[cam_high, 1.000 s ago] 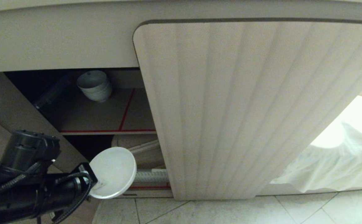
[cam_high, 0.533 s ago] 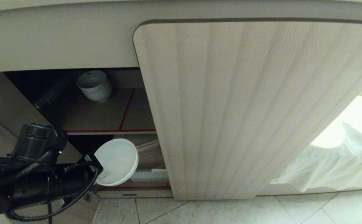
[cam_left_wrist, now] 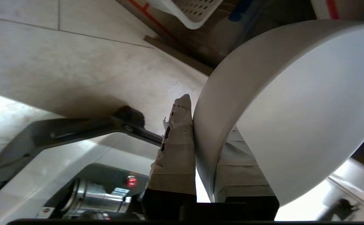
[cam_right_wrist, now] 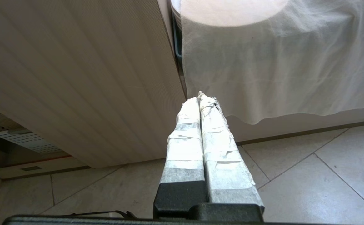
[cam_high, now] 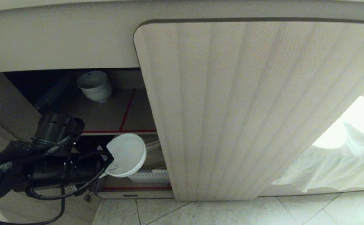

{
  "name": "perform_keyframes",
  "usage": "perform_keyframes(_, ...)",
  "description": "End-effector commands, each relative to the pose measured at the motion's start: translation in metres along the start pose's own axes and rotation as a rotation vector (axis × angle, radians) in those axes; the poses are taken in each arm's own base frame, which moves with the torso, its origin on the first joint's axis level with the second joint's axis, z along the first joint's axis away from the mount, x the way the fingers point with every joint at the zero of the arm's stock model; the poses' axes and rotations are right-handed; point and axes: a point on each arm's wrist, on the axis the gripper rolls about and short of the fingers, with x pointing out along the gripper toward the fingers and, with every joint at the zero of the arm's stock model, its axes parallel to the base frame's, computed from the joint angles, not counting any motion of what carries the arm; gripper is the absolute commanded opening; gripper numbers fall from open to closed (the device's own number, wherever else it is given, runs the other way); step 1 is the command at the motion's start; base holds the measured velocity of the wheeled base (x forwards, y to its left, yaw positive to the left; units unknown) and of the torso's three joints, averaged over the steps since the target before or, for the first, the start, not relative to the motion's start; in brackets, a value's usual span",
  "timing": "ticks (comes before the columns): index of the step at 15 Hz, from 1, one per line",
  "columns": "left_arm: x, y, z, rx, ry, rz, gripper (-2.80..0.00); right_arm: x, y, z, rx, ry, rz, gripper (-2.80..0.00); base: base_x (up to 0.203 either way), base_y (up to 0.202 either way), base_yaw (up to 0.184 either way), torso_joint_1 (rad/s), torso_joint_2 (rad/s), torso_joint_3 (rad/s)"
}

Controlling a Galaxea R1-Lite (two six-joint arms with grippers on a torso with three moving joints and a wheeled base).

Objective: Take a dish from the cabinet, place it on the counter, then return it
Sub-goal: Put it back into the cabinet

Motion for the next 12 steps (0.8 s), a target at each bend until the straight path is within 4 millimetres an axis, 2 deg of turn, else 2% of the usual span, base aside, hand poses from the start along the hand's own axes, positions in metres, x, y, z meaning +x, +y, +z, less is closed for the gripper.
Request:
perform_keyframes(1, 0.008, 0.0, 0.01, -0.031, 0.002, 0.012, -2.8, 0.0, 0.0, 0.0, 0.001, 0.001, -0.001, -2.8, 0.0, 0.0, 0.0, 0.0, 0.0, 0.0)
perform_keyframes(7, 0.014, -0.002, 0.032, -0.08, 0.02, 0.0, -2.8, 0.0, 0.0, 0.0, 0.001, 0.001, -0.001, -2.8, 0.0, 0.0, 0.0, 0.0, 0.0, 0.0)
perform_keyframes(12, 0.015, -0.005, 0.037, -0.059, 0.043, -0.028, -2.8, 0.0, 0.0, 0.0, 0.001, 0.001, -0.001, -2.8, 0.0, 0.0, 0.0, 0.0, 0.0, 0.0)
